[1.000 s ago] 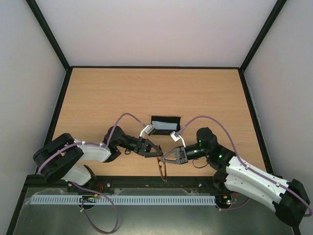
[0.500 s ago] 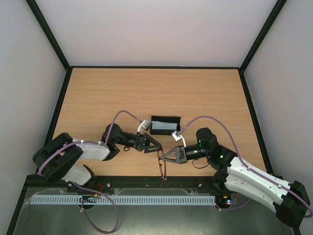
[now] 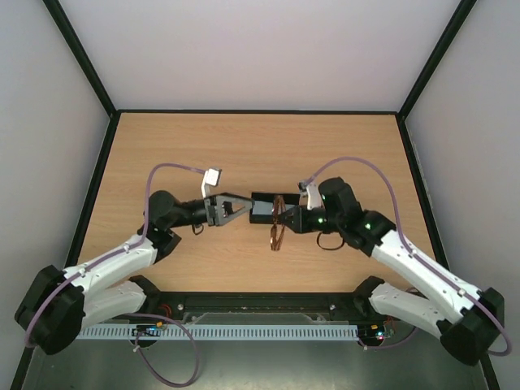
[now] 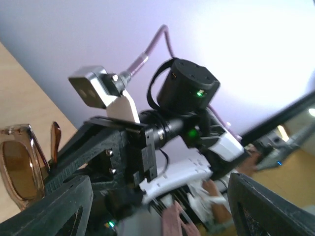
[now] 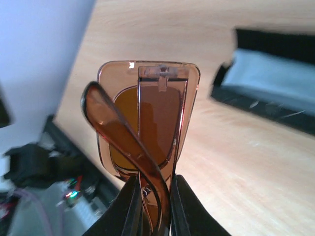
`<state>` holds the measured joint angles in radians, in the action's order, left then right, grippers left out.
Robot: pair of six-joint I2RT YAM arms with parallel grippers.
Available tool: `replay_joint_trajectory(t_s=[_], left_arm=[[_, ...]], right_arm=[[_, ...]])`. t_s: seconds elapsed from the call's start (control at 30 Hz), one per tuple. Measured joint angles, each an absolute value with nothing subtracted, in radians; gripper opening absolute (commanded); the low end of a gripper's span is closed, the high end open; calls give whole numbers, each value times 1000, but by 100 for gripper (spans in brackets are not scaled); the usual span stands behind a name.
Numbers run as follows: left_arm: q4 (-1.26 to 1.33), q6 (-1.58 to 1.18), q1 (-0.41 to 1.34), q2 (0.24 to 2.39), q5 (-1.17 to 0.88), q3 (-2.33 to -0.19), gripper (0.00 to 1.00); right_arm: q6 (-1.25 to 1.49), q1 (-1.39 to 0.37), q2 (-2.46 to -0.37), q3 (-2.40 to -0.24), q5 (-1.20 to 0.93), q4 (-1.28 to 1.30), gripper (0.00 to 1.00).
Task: Organize the sunglasses
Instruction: Fold the sunglasses, then adjust the sunglasses case at the center of the board.
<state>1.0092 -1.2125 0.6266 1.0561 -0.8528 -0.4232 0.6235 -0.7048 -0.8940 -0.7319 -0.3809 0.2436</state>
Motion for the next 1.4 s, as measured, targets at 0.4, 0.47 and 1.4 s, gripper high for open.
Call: replay_joint_trajectory(t_s=[0.4, 0.47, 1.4], left_arm=[[296, -1214, 622, 1172, -564, -702, 68], [197, -1248, 641, 1173, -522, -736, 64], [-163, -1363, 768, 1689, -375, -878, 14]], right_arm=[[501, -608, -1351, -1467, 27, 681, 2], [500, -607, -1387, -1545, 91, 717, 2], [431, -606, -1602, -1560, 252, 808, 1]])
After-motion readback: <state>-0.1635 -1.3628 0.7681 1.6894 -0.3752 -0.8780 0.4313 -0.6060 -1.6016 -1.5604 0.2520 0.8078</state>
